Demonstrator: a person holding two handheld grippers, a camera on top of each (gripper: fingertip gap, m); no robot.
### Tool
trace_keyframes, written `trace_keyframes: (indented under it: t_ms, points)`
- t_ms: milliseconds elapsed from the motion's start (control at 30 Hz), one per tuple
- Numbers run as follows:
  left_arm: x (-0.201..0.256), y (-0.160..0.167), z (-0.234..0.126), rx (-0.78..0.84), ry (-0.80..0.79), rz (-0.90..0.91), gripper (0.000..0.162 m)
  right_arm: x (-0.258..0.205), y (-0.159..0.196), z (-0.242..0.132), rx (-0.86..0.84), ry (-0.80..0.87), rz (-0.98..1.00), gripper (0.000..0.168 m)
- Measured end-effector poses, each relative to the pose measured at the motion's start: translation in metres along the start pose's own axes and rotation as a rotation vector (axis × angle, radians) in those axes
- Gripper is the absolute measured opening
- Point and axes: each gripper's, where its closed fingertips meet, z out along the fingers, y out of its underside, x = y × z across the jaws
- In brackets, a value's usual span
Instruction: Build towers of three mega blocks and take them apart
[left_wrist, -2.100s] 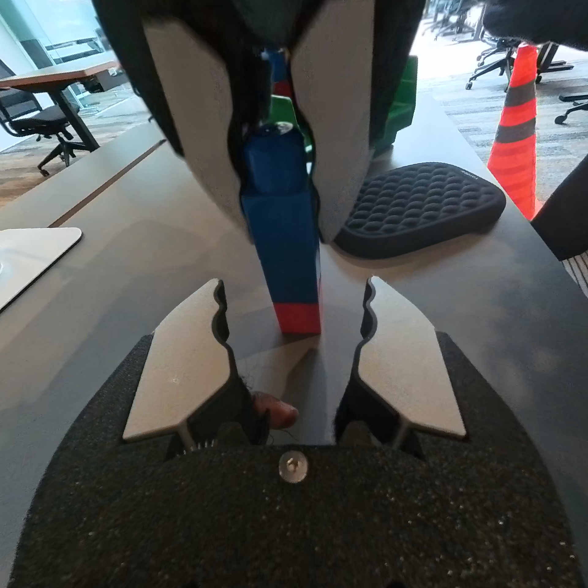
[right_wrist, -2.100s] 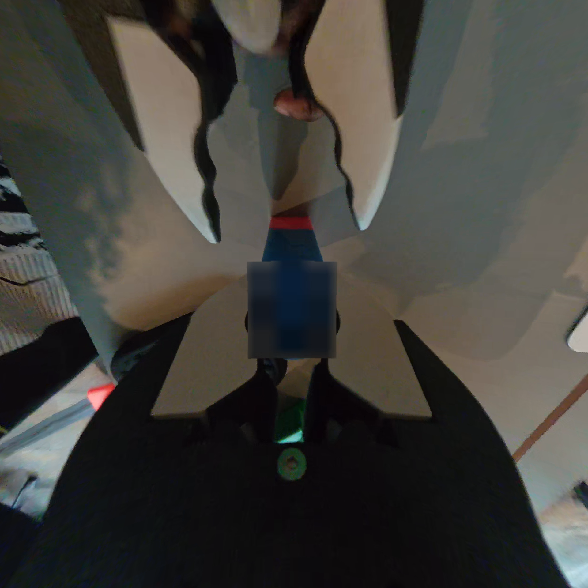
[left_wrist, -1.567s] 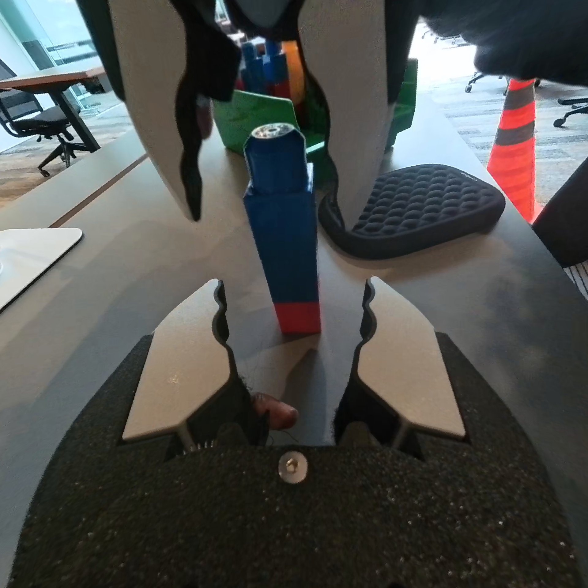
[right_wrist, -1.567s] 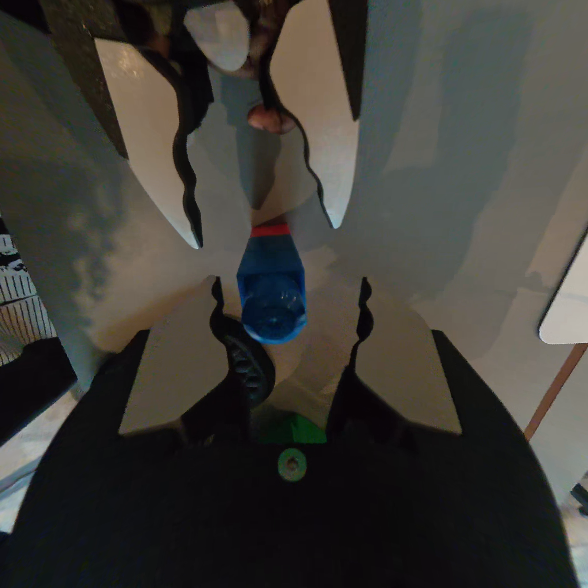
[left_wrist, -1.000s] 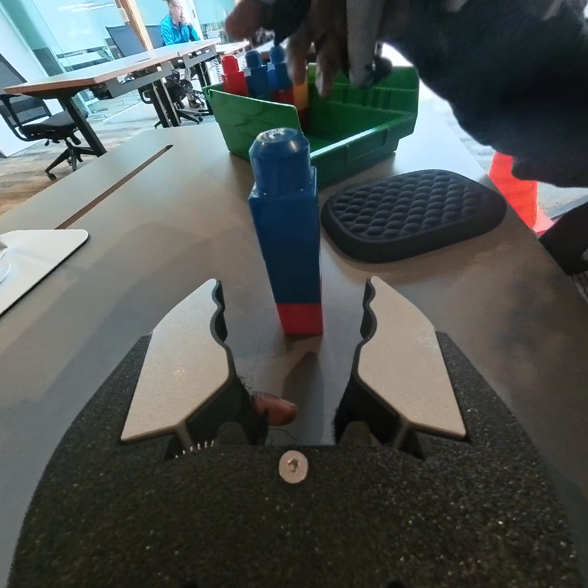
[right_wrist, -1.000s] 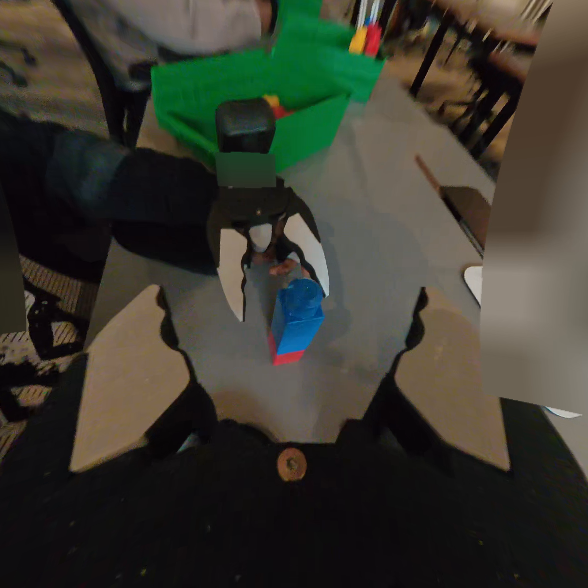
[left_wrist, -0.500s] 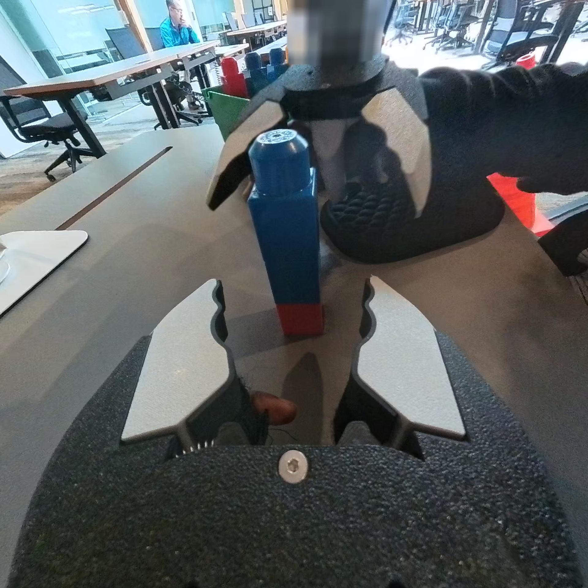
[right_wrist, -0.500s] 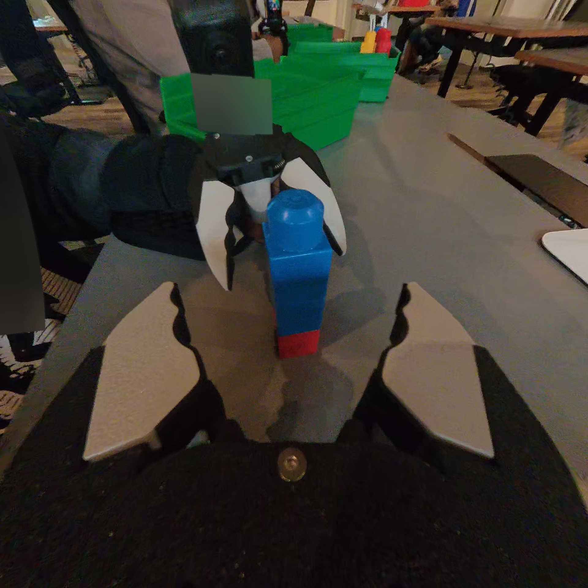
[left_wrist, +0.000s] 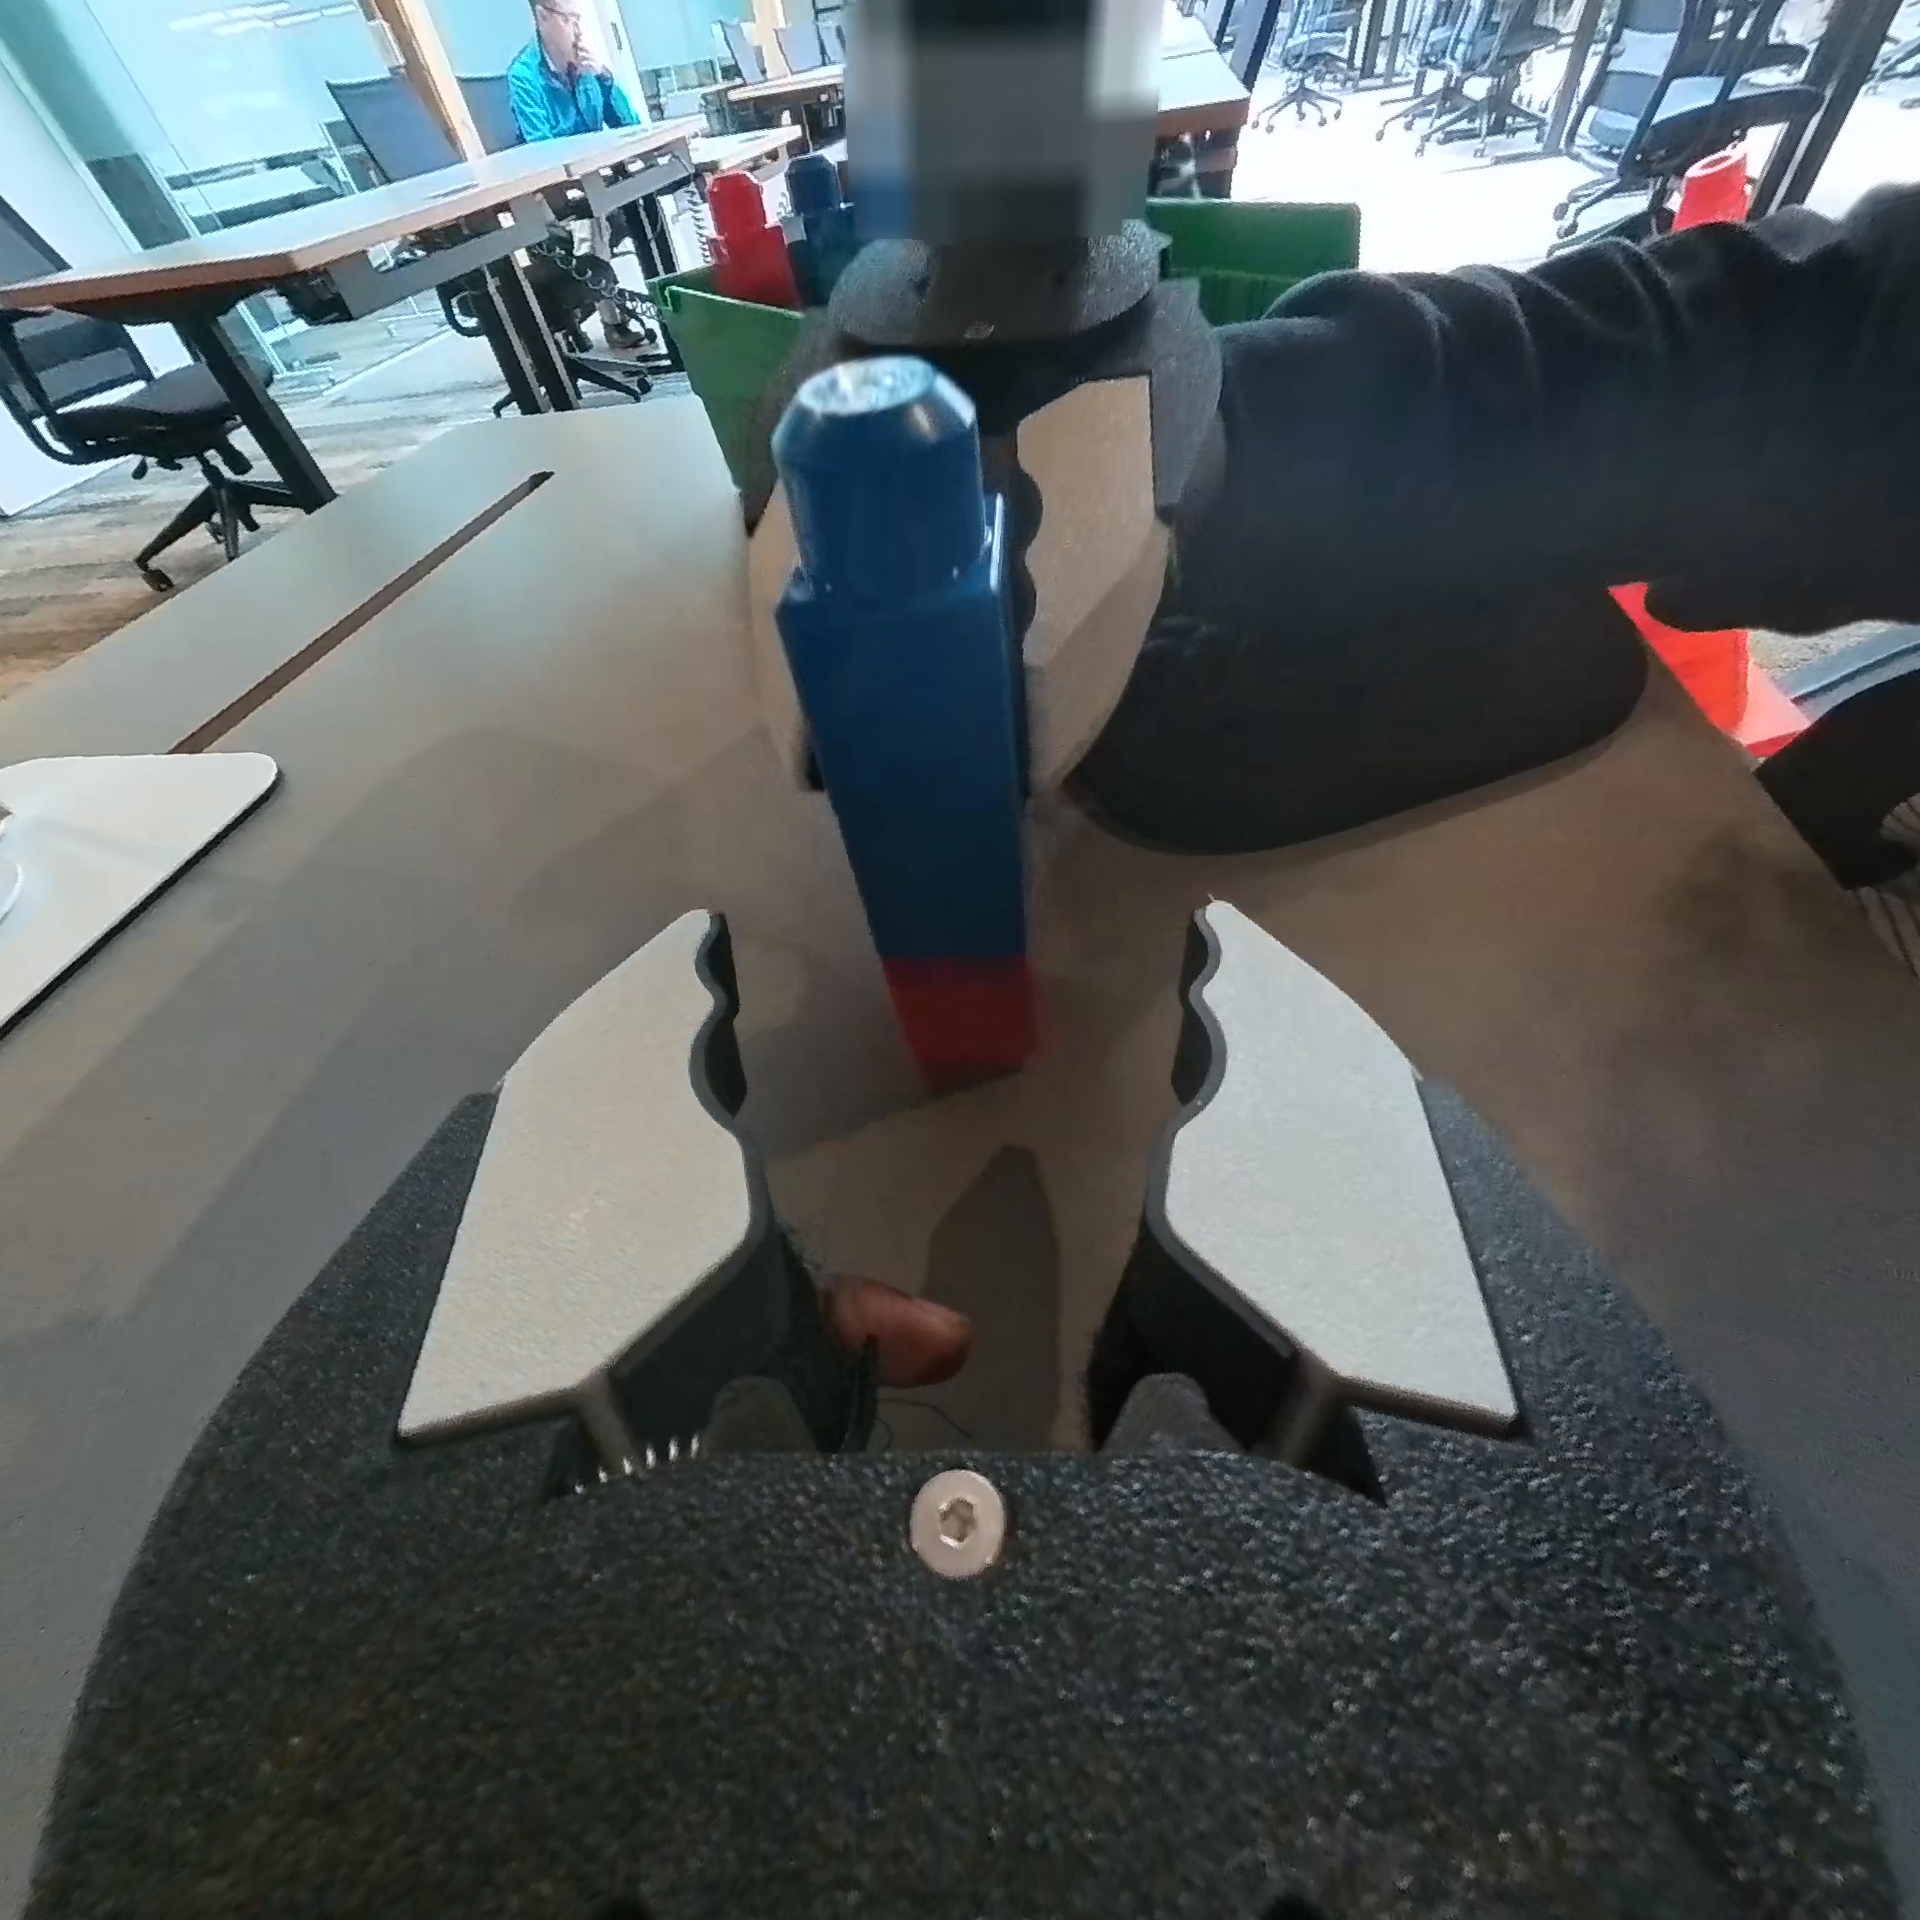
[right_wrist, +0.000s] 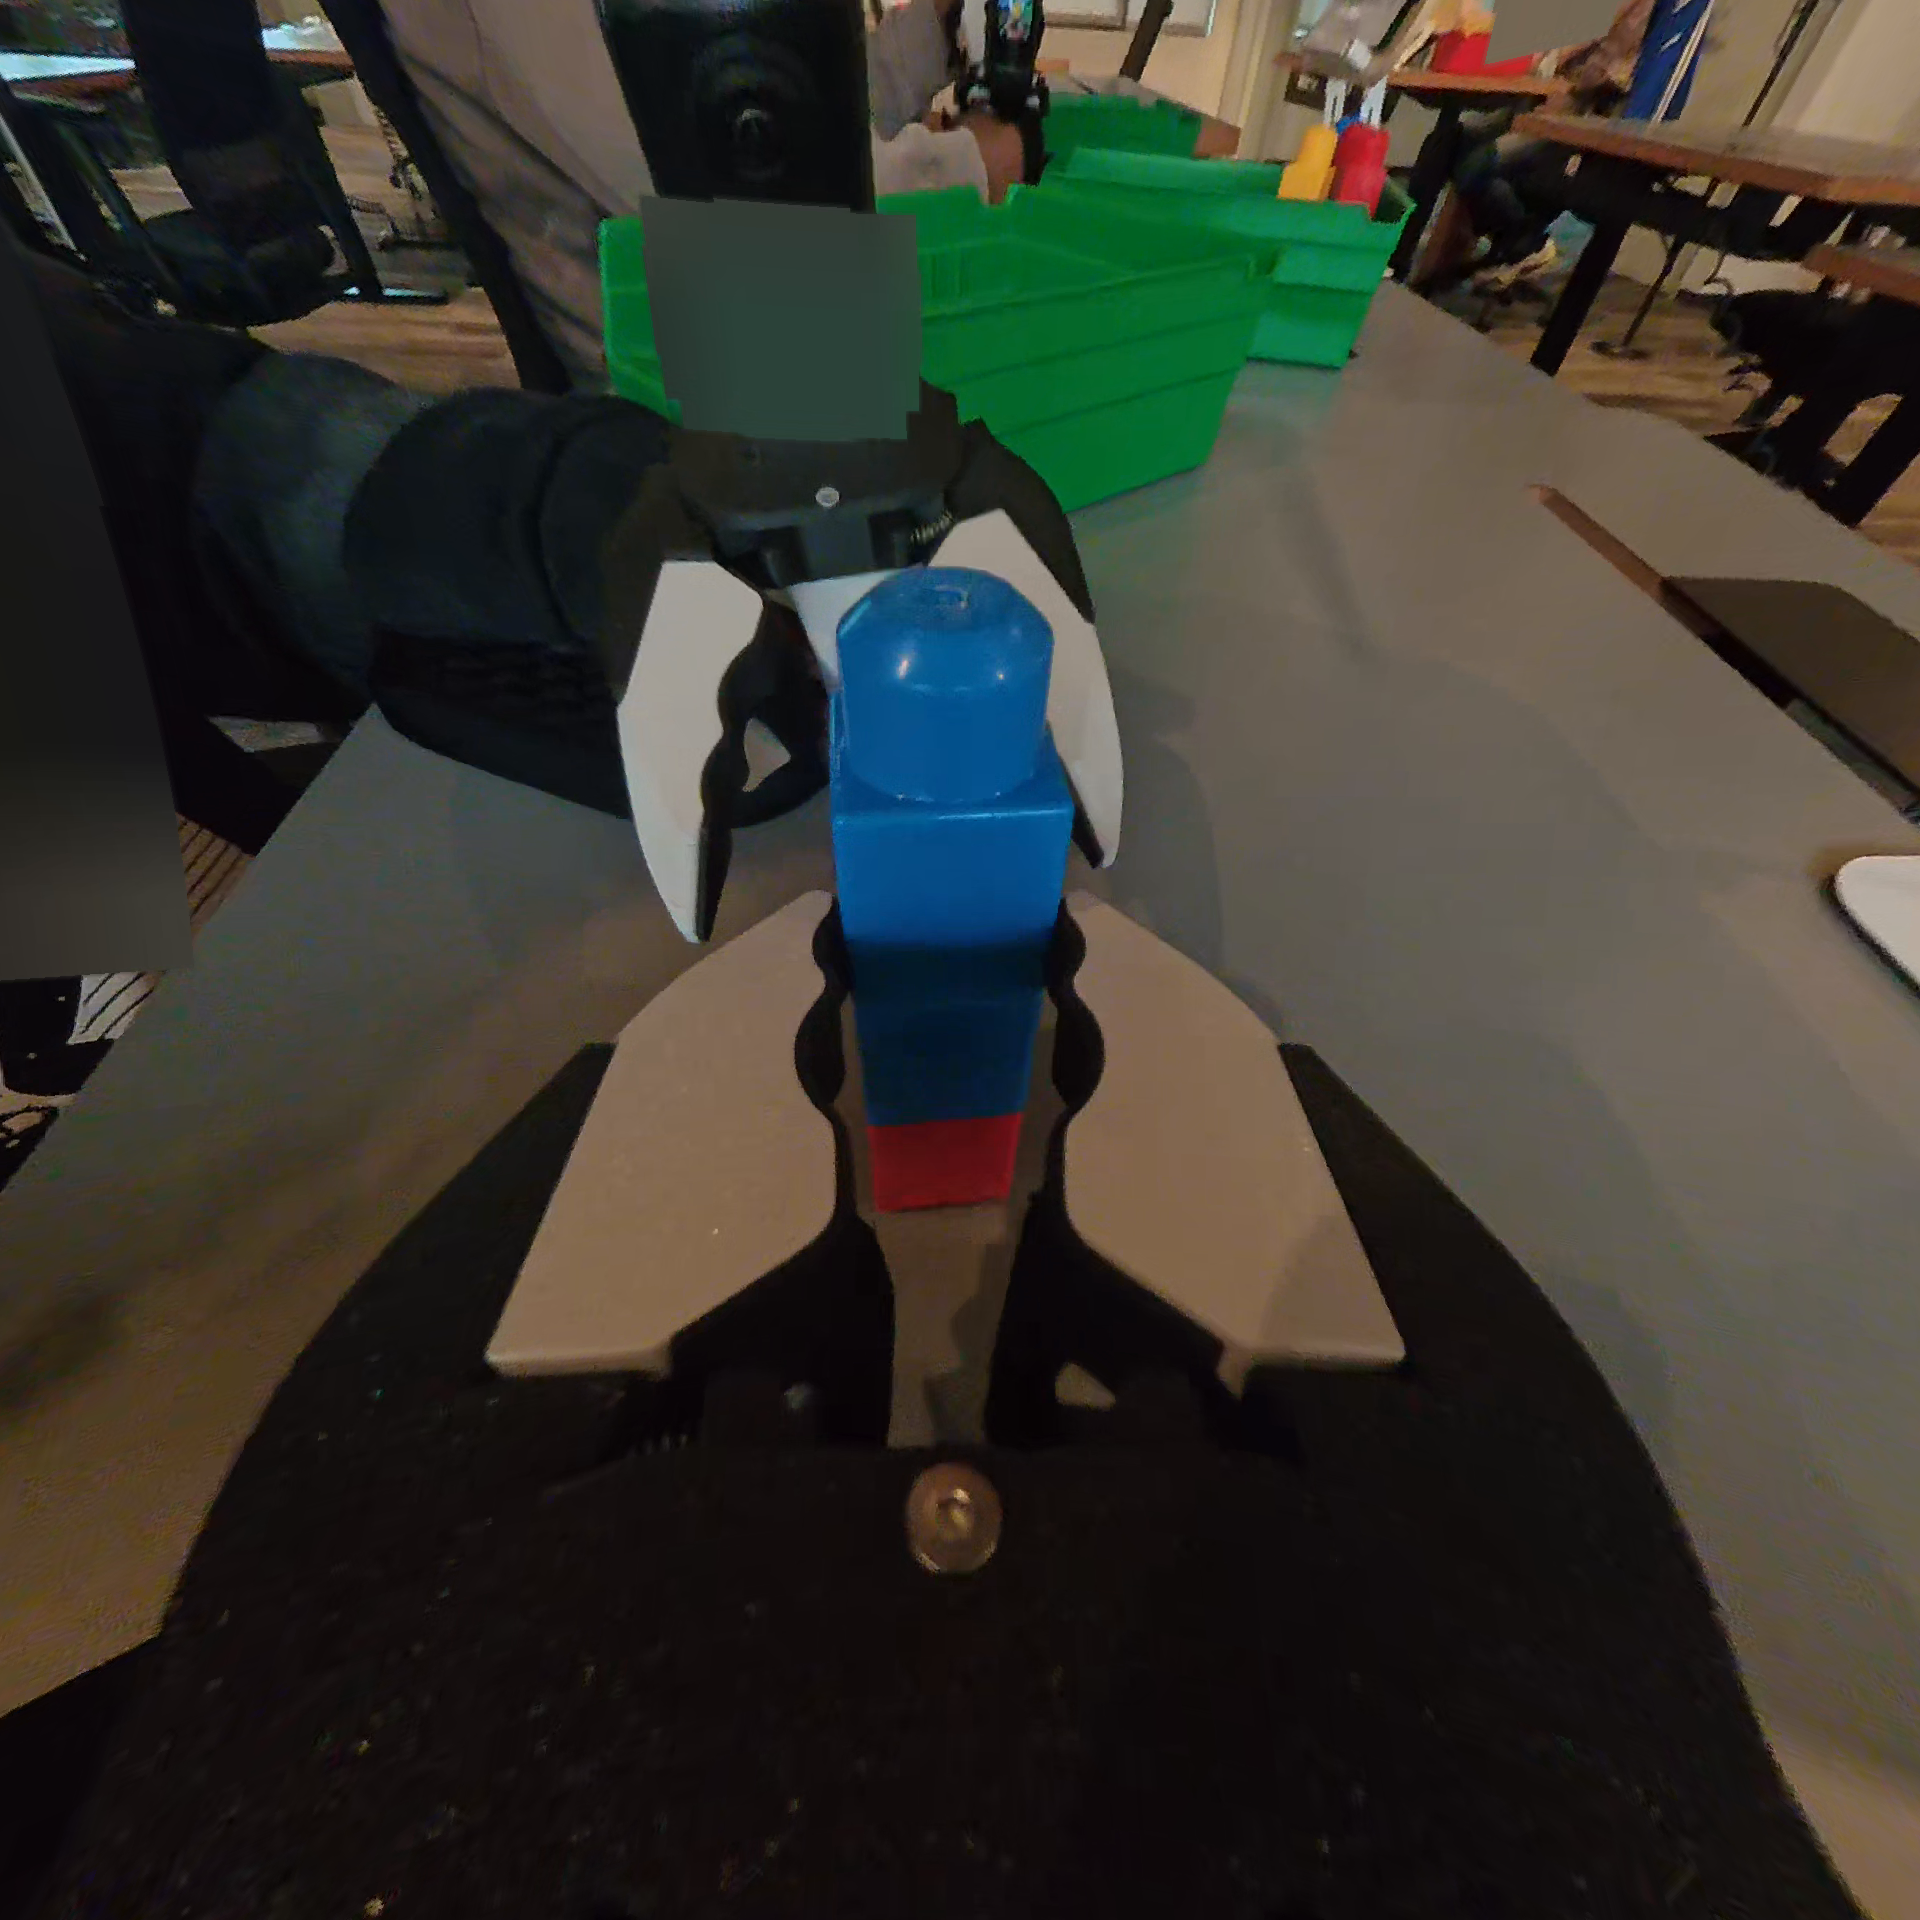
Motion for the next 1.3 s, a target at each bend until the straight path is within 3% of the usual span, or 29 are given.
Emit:
trace_keyframes:
  t_ms: [333,467,633,767,1000,1300]
  points:
    - [0.0,0.0,0.0,-0.002,-0.005,0.008,0.08,-0.005,-0.069,-0.049,0.14,0.141,-0.045,0.036]
    - [0.0,0.0,0.0,-0.004,-0.008,0.009,0.08,-0.002,-0.097,-0.098,0.126,0.235,-0.095,0.036]
    - [-0.002,0.001,0.001,-0.012,-0.012,-0.006,0.079,0.025,-0.105,-0.176,0.077,0.422,-0.108,0.036]
    - [-0.002,0.001,0.001,-0.011,-0.014,-0.005,0.079,0.056,-0.082,-0.238,0.02,0.592,-0.06,0.036]
    - [0.0,0.002,0.002,-0.02,-0.008,0.011,0.079,0.097,0.002,-0.315,-0.092,0.784,0.149,0.036]
    - [-0.001,0.002,0.002,-0.021,-0.007,-0.001,0.079,0.131,0.07,-0.335,-0.27,0.898,0.327,0.037]
